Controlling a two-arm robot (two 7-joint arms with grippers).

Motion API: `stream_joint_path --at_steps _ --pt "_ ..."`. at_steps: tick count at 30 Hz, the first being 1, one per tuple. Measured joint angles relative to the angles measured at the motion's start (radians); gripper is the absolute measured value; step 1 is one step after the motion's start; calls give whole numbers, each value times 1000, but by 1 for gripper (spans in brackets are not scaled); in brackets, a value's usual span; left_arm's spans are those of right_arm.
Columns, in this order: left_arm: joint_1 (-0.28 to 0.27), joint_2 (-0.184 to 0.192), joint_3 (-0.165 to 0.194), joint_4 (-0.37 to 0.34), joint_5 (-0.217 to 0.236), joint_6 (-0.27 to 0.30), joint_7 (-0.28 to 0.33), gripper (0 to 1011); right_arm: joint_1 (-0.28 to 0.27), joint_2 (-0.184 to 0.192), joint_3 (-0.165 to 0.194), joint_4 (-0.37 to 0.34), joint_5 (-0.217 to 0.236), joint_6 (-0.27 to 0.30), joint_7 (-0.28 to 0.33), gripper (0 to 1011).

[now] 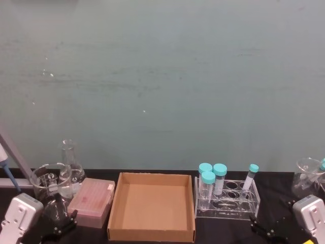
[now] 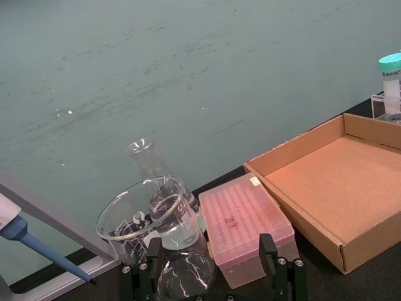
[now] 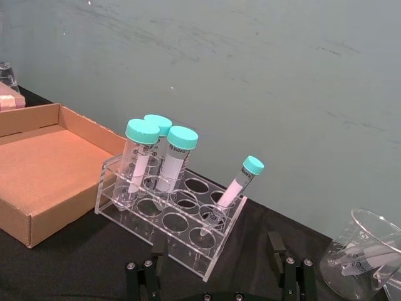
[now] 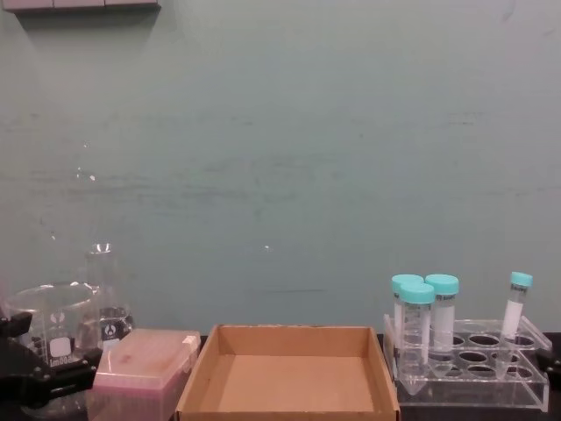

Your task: Use the right hand to move the test tube from the test tube rack into the box.

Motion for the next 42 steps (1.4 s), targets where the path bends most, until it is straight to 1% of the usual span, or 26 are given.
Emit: stream_joint_path --at_steps 30,34,37,40,41,42 --pt "0 0 0 0 0 0 0 1000 0 0 0 0 0 0 0 1002" --pt "0 0 0 0 0 0 0 1000 1 -9 15 7 6 -8 12 1002" --pt "0 0 0 0 0 0 0 1000 7 -21 29 18 19 -10 28 1002" --pt "0 0 0 0 0 0 0 1000 26 -42 47 41 41 -8 52 1002" --pt "0 0 0 0 0 0 0 1000 26 -42 47 41 41 -8 52 1002" --pt "0 0 0 0 0 0 0 1000 38 -53 54 53 53 -3 64 1002"
